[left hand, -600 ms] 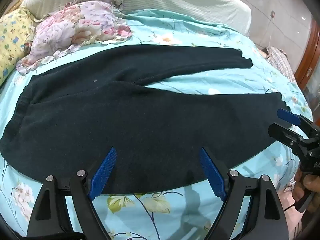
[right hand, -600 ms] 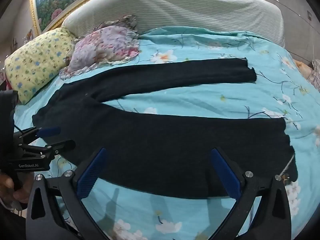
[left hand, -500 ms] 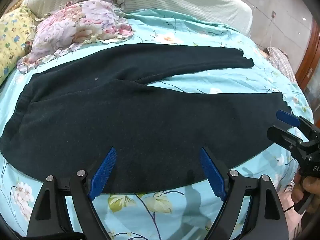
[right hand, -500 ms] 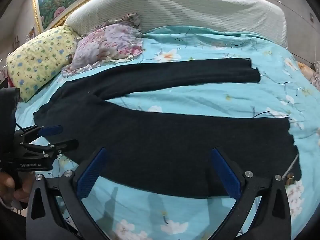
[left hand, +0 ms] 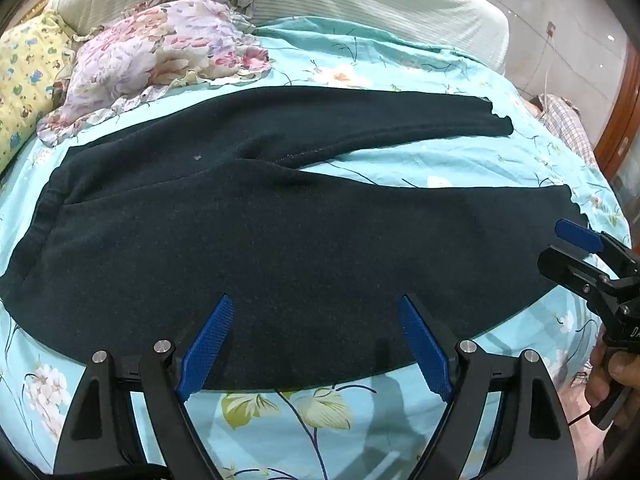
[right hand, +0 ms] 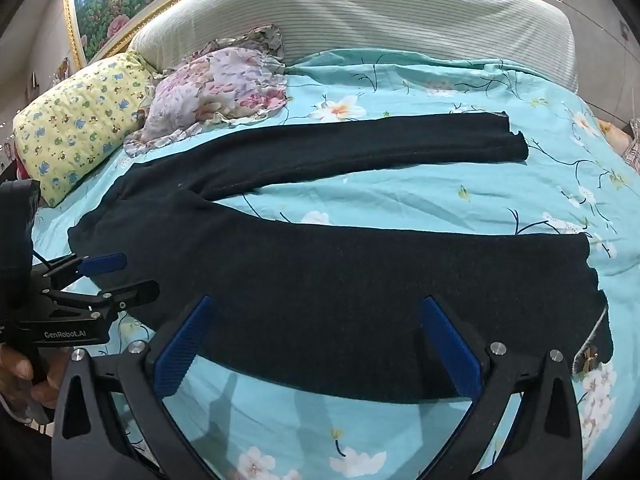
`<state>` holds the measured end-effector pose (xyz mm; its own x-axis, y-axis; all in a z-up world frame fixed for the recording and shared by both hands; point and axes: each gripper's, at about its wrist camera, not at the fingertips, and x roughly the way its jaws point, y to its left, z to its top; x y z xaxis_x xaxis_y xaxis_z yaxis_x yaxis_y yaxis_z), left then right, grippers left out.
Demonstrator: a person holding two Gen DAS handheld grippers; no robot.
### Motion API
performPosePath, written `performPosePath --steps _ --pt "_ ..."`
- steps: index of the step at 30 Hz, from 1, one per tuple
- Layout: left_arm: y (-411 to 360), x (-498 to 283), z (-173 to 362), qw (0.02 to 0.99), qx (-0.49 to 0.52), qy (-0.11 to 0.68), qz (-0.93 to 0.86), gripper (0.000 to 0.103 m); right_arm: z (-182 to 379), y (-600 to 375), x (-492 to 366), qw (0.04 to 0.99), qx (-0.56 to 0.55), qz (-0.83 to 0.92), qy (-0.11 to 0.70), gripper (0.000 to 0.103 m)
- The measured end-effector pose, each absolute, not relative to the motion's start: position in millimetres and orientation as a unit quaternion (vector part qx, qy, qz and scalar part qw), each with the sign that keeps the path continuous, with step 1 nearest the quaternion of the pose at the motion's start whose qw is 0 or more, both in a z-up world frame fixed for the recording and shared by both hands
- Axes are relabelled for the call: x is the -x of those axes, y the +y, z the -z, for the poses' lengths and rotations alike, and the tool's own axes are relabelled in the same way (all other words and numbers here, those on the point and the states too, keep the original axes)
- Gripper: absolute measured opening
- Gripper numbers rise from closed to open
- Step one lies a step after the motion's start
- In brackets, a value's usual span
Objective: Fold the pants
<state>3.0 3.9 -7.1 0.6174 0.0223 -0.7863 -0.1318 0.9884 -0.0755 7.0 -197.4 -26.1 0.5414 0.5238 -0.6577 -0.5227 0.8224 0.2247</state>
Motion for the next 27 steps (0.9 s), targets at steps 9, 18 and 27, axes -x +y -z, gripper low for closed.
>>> performPosePath --steps 9,18,27 --pt "5.5 -3.1 9.2 0.896 0.065 0.437 -0.043 0.085 24.0 -197.6 -8.1 0.876 0.001 -0.301 0.376 0.103" --pt "5.9 -2.2 10.2 0.896 0.067 0.437 -0.044 0.085 24.1 -198.2 -10.4 0.875 -0.001 -0.303 0.378 0.103" --pt "5.0 -1.9 9.9 0.896 0.066 0.438 -0.041 0.085 24.4 -197.9 -8.7 0.875 -0.001 -0.302 0.378 0.103"
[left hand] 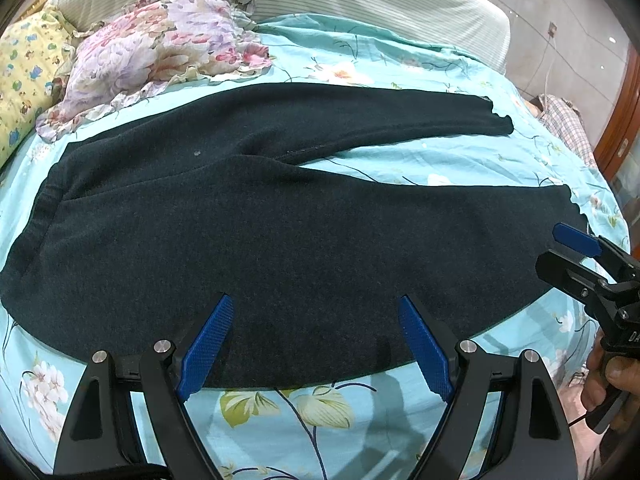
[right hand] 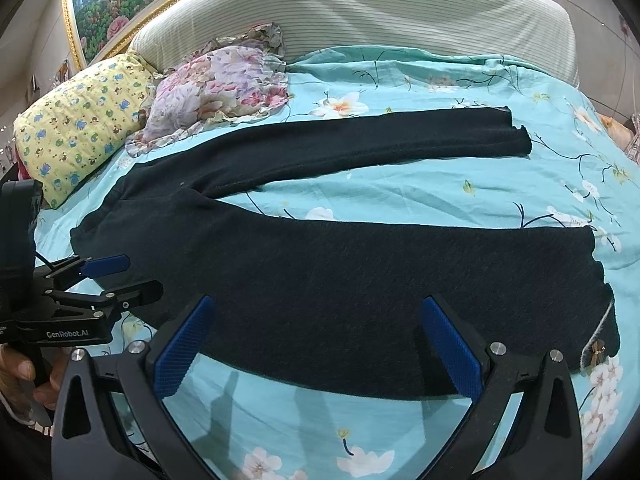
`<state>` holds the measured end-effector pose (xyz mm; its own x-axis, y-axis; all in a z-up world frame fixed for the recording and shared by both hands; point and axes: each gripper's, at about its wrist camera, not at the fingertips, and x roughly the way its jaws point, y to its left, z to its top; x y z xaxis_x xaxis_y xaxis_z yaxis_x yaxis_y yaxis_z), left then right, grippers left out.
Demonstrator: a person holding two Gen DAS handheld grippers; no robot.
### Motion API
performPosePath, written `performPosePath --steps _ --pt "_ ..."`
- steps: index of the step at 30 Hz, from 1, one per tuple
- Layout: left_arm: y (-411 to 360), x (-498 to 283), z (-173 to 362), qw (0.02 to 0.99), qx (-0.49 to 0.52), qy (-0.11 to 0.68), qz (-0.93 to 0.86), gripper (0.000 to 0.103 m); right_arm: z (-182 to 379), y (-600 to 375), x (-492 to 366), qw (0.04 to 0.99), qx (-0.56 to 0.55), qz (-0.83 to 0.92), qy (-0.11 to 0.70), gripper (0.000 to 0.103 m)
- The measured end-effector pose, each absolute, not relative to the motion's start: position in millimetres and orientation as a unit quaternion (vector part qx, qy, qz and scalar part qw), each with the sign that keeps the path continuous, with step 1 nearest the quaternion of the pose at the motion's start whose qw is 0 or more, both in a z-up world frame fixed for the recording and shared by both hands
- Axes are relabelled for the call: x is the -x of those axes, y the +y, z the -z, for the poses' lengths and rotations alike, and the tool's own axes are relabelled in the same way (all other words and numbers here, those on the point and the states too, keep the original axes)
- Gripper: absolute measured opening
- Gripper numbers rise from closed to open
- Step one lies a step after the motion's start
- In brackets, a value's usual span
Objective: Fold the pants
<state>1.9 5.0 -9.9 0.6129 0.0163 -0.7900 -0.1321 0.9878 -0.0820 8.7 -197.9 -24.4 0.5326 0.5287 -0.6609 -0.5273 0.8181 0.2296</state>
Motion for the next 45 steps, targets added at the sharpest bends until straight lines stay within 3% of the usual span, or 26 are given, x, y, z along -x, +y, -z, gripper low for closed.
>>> performPosePath --steps 45 --pt "11.0 -25.5 7.2 0.888 0.076 0.454 -0.023 0.085 17.9 -210.0 -32.1 0.873 -0.039 -0.292 0.388 0.103"
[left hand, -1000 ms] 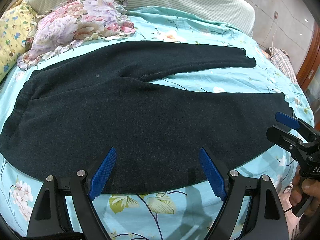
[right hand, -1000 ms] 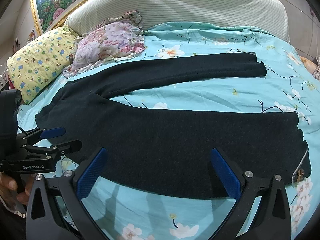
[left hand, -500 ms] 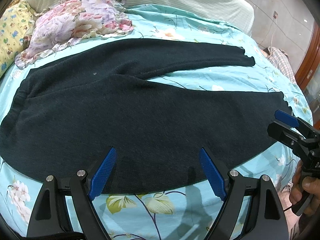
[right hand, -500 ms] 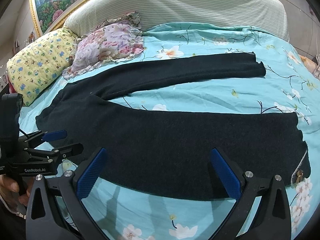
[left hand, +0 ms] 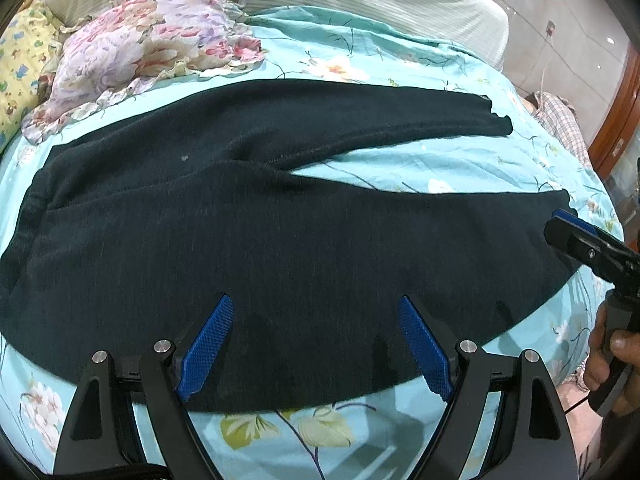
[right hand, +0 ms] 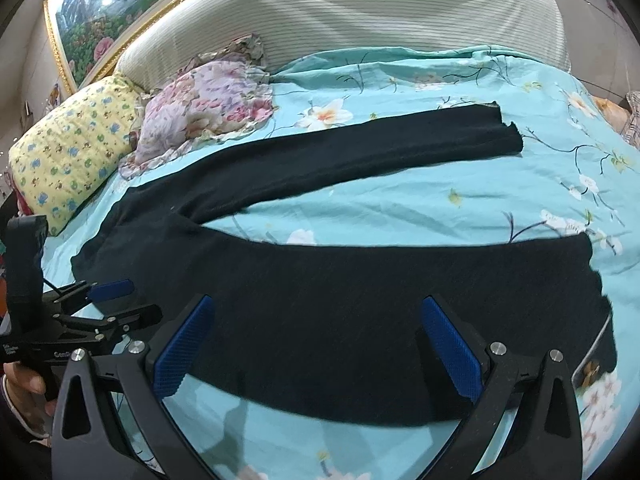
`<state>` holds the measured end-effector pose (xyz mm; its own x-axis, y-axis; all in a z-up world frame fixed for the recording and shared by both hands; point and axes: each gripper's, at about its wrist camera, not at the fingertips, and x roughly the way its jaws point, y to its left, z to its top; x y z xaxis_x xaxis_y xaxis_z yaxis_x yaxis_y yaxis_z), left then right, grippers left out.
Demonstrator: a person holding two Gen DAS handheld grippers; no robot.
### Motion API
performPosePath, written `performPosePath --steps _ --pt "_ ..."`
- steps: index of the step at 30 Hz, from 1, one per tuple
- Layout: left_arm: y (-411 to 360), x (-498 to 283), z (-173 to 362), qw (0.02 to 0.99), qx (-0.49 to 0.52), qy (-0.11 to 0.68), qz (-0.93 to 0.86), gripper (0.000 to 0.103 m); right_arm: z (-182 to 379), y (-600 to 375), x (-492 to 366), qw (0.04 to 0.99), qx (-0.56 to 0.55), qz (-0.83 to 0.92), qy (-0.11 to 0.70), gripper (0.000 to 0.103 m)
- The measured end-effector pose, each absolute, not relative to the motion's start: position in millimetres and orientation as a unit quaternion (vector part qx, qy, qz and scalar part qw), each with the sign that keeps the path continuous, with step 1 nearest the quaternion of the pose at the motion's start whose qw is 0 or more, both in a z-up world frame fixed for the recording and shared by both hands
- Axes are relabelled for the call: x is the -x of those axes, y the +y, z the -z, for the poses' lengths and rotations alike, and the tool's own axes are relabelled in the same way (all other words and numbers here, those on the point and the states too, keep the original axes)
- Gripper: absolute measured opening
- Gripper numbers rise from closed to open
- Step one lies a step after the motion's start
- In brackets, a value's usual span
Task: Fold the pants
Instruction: 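Lower both tools onto the pant leg hems and close both grippers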
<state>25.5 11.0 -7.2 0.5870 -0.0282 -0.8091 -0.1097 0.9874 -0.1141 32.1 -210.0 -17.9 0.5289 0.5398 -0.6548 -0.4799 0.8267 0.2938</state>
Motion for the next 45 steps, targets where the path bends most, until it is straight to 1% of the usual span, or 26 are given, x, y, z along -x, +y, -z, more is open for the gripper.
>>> performPosePath --steps 11,17,29,34,45 --pt "28.8 -70.7 -8.8 0.89 0.063 0.451 -0.024 0.085 6.2 -215.9 -79.6 0.871 -0.057 -0.291 0.392 0.103" --pt "38.7 -103.8 -16.5 0.891 0.057 0.45 -0.02 0.085 -2.8 -224.5 -120.7 0.875 -0.06 -0.278 0.391 0.103" --pt "40.9 -188.2 -26.7 0.892 0.004 0.451 0.004 0.085 -19.5 -251.8 -213.5 0.883 -0.073 -0.251 0.39 0.103" --pt "40.8 -232.5 -29.1 0.89 -0.016 0.455 0.025 0.085 -14.6 -265.0 -257.1 0.877 -0.087 -0.237 0.408 0.103" --pt "34.8 -307.7 -8.3 0.871 -0.057 0.483 0.074 0.085 12.4 -273.7 -325.0 0.863 -0.092 -0.221 0.446 0.102"
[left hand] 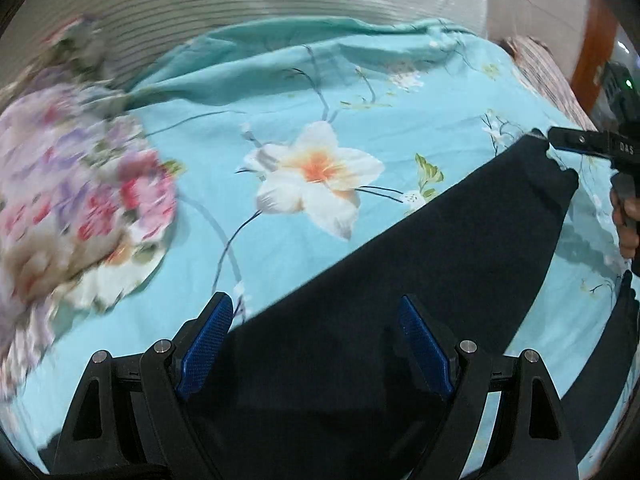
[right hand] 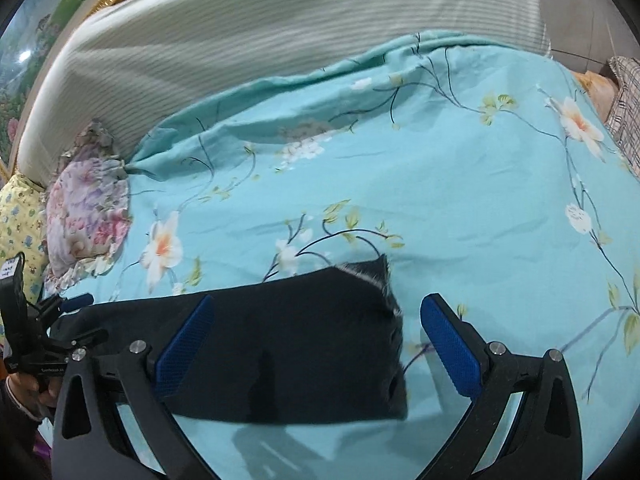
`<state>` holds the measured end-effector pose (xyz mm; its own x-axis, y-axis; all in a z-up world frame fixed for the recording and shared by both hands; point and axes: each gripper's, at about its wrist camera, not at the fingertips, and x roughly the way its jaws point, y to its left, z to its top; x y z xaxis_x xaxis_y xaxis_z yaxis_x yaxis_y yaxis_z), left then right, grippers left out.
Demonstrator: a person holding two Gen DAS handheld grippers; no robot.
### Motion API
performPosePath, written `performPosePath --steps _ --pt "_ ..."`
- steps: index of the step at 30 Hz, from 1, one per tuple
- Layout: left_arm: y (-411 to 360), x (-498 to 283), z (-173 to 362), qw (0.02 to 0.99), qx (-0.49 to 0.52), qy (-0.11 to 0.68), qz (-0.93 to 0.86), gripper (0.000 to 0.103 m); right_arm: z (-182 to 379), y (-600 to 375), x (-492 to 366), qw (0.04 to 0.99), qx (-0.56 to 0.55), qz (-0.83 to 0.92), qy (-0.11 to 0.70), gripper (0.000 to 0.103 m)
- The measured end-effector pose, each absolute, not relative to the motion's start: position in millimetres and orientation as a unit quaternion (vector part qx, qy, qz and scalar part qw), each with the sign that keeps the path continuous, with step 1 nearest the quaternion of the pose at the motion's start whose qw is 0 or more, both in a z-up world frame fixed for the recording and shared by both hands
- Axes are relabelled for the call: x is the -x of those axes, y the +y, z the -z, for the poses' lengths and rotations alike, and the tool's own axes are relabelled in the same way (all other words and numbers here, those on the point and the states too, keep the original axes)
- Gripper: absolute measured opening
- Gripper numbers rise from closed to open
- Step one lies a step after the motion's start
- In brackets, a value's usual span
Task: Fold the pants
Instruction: 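Lower both tools onto the pant leg hems and close both grippers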
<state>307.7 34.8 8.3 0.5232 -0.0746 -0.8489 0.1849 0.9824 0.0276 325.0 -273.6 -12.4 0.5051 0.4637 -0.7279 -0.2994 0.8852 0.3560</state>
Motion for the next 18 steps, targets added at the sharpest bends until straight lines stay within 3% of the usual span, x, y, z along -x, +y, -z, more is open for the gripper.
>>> performPosePath --steps 6,9,11,12,13,14,15,18 --pt "30.5 -341.1 13.5 0.845 -0.07 0.519 0.107 0.085 24.2 -265.7 -340.3 0.849 -0.089 -0.241 0.462 0.091" --pt "29.4 -349.8 24.6 0.834 -0.065 0.536 0.114 0.084 28.7 -263.3 -343.1 0.844 -0.089 -0.247 0.468 0.069" --pt "27.6 -348.2 23.9 0.836 -0.058 0.531 0.125 0.072 28.8 -264.7 -343.3 0.845 -0.086 -0.243 0.469 0.045" --pt "26.2 -346.6 22.6 0.835 -0.053 0.531 0.135 0.052 28.3 -266.6 -342.8 0.845 -0.088 -0.243 0.468 0.039" --pt "24.6 -343.5 21.1 0.832 -0.046 0.533 0.147 0.029 27.5 -269.3 -342.1 0.845 -0.092 -0.244 0.466 0.026" --pt "22.5 -339.2 18.9 0.829 -0.038 0.534 0.161 0.018 26.3 -272.2 -341.3 0.846 -0.096 -0.243 0.465 0.014" --pt "20.2 -332.5 15.0 0.83 -0.033 0.53 0.17 0.012 25.0 -274.6 -340.2 0.846 -0.099 -0.241 0.465 0.011" --pt "12.7 -310.5 2.5 0.84 -0.038 0.51 0.181 0.01 17.8 -283.0 -332.5 0.848 -0.111 -0.244 0.457 0.005"
